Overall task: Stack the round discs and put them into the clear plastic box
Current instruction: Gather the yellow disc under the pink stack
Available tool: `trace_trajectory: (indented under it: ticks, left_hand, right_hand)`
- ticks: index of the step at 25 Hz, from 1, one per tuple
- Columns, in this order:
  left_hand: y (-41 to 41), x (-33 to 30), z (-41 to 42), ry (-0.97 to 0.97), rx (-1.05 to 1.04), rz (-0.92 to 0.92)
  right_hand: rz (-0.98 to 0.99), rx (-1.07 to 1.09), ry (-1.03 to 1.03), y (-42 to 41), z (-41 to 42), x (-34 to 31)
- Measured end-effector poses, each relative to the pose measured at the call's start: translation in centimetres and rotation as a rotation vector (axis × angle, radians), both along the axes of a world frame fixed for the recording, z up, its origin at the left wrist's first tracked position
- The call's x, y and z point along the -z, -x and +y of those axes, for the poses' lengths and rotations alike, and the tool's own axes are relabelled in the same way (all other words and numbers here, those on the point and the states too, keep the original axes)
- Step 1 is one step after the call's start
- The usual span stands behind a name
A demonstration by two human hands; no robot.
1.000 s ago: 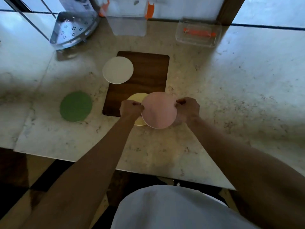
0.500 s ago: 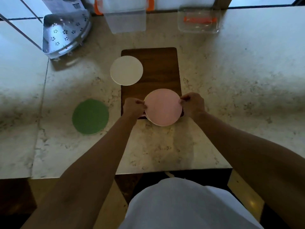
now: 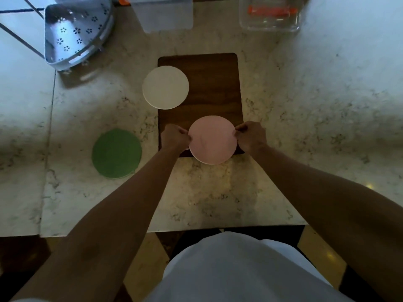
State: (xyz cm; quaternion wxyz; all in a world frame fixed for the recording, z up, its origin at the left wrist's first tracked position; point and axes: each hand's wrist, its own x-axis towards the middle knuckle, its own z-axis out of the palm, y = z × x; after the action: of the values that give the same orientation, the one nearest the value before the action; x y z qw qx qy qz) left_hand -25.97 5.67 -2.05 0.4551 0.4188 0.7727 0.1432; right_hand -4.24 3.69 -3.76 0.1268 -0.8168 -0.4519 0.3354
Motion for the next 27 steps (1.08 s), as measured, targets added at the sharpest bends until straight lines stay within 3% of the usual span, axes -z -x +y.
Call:
trace_trajectory:
  ticks: [7,27]
  left_hand:
    - [0.2,0.8,-0.2,-0.087,0.167,0.193]
    - [-1.3,0.3,-0.6,-0.099,0.194,0.304]
  right_hand:
    - [0.019,0.042,0.033,0.5,0.3,0.6]
    - [-0.077,0.035,-0.018,0.4,0.2,0.1]
